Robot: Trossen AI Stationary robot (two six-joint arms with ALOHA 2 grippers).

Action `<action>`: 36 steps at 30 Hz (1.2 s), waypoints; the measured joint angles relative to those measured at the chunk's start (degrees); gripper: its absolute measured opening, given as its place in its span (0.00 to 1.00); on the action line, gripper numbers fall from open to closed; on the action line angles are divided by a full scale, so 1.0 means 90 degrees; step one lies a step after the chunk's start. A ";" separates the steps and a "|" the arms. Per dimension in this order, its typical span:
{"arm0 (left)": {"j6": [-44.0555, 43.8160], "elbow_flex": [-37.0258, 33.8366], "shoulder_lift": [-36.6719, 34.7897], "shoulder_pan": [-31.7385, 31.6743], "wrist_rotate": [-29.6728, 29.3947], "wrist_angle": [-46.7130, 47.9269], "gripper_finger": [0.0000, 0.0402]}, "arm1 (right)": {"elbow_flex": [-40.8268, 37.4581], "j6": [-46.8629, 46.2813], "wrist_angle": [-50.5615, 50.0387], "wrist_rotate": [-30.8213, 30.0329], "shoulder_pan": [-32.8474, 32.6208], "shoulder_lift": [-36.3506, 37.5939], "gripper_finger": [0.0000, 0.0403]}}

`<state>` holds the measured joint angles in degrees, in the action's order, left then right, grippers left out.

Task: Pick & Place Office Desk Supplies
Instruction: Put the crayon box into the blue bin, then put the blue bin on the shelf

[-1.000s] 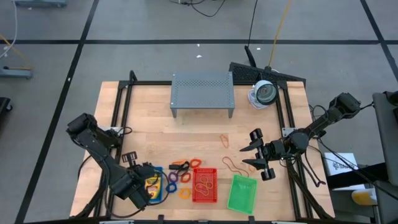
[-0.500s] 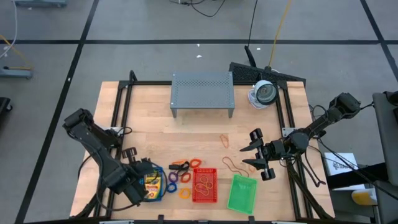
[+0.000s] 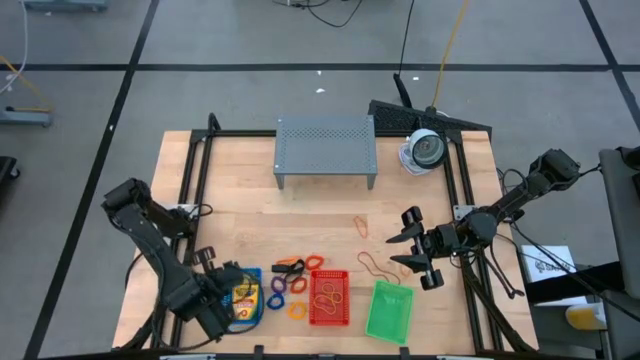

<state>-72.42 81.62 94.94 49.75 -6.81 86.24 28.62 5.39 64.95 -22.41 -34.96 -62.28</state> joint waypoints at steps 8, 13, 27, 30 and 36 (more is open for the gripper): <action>-0.0016 -0.0002 0.0283 0.0079 0.0359 -0.0738 0.01 | 0.0000 -0.0022 0.0024 0.0002 0.0000 0.0002 0.38; 0.0009 -0.0002 0.0279 -0.0026 0.0538 -0.1137 0.06 | 0.0000 -0.0024 0.0025 0.0007 0.0000 0.0000 0.38; 0.0162 -0.0002 0.0277 -0.0501 -0.0672 -0.1963 0.20 | 0.0000 -0.0034 -0.0016 0.0007 0.0000 0.0002 0.38; -0.0457 -0.0001 0.0277 -0.0712 -0.0540 -0.1940 0.19 | 0.0000 -0.0024 -0.0073 0.0007 0.0000 0.0000 0.38; -0.1134 -0.0002 0.0277 -0.0816 0.0187 -0.2051 0.20 | 0.0000 0.0016 -0.0177 0.0005 0.0000 0.0000 0.39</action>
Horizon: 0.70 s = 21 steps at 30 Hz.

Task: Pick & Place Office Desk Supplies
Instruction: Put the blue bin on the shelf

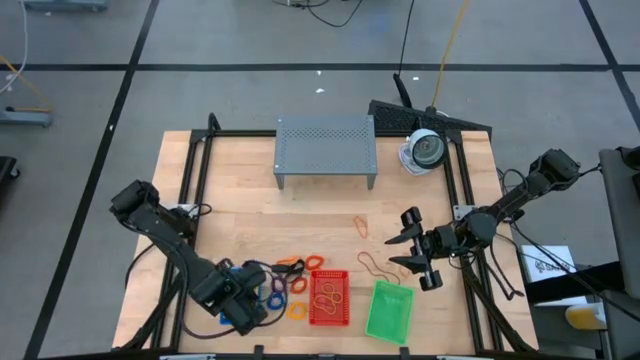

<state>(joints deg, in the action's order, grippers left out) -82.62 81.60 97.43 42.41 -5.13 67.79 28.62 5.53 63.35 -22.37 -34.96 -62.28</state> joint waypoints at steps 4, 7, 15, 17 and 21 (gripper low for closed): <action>-0.0531 0.0002 0.0000 -0.0002 0.0024 -0.0437 0.20 | 0.0000 0.0128 -0.0077 -0.0022 0.0015 0.0000 0.39; -0.0976 0.0000 -0.0001 -0.0002 -0.0101 -0.0804 0.20 | 0.0000 0.0208 -0.0104 -0.0027 0.0015 0.0000 0.38; -0.1681 0.0001 -0.0002 0.0042 -0.0712 -0.1573 0.20 | 0.0000 0.0823 -0.0355 -0.0039 0.0015 0.0000 0.39; -0.1846 0.0000 -0.0002 0.0047 -0.0798 -0.1610 0.20 | 0.0000 0.0867 -0.0381 -0.0038 0.0015 0.0000 0.39; -0.2048 0.0000 -0.0002 0.0083 -0.0823 -0.1605 0.20 | 0.0000 0.0961 -0.0401 -0.0039 0.0015 0.0000 0.39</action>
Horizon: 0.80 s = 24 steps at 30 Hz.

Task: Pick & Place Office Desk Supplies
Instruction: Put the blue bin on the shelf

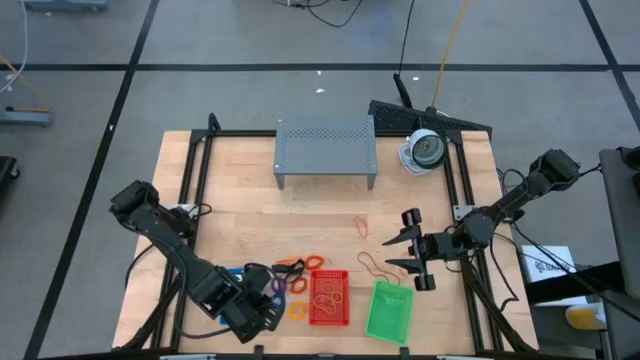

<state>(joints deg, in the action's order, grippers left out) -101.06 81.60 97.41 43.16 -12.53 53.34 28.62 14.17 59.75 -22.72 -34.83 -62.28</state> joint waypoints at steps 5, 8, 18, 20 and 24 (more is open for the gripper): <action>-0.0507 0.0002 0.0000 0.0169 0.0048 0.0484 0.20 | 0.0000 0.0027 -0.0056 0.0000 0.0000 0.0000 0.39; -0.1228 0.0000 0.0000 0.0411 0.0295 0.1224 0.20 | 0.0000 0.0020 -0.0056 0.0000 0.0000 0.0000 0.39; -0.3319 0.0000 -0.0208 0.1541 0.0867 0.2067 0.20 | 0.0000 0.0007 -0.0058 0.0000 0.0000 0.0000 0.39; -0.3327 -0.0002 -0.0272 0.1595 0.0908 0.2093 0.20 | 0.0000 0.0007 -0.0060 0.0000 0.0000 0.0000 0.39; -0.3260 -0.0001 -0.0299 0.1510 0.1018 0.2415 0.20 | 0.0000 -0.0058 -0.0058 0.0000 0.0000 0.0000 0.39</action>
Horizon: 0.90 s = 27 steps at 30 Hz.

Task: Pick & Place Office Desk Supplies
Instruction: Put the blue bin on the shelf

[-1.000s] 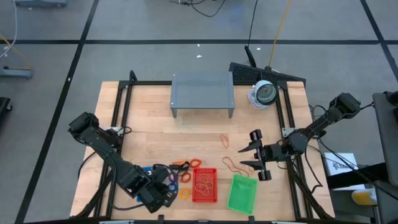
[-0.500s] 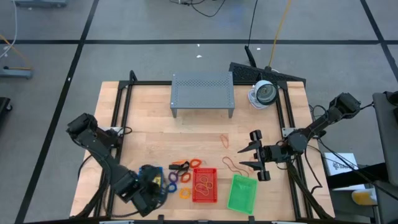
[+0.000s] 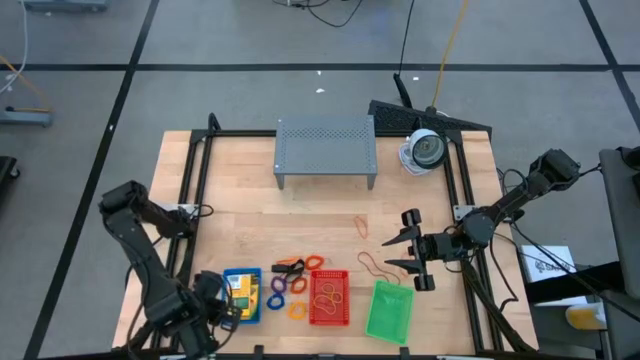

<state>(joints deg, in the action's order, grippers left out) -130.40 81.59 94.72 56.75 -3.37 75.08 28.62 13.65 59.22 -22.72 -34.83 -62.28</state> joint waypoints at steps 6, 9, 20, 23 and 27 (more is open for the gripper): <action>-0.0030 -0.0001 0.0002 0.0060 0.0043 0.0149 0.20 | 0.0000 -0.0057 0.0002 0.0000 0.0000 0.0000 0.39; -0.0051 -0.0032 0.0002 0.0066 0.0015 0.0143 0.20 | 0.0000 -0.0058 0.0002 0.0000 0.0000 0.0000 0.39; 0.0347 -0.0740 0.0005 -0.0429 -0.0810 -0.1305 0.20 | -0.0002 -0.0058 0.0005 0.0002 0.0000 0.0000 0.39; 0.0728 -0.0886 0.0011 -0.0659 -0.0746 -0.2198 0.20 | 0.0000 -0.0058 0.0005 0.0002 0.0005 0.0000 0.39; 0.1078 -0.1043 0.0078 -0.1057 -0.0796 -0.2766 0.20 | 0.0000 -0.0058 0.0005 0.0002 0.0005 0.0000 0.39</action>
<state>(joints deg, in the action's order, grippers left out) -120.69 72.20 95.42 47.24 -10.53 50.19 28.62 13.13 59.27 -22.70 -34.79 -62.28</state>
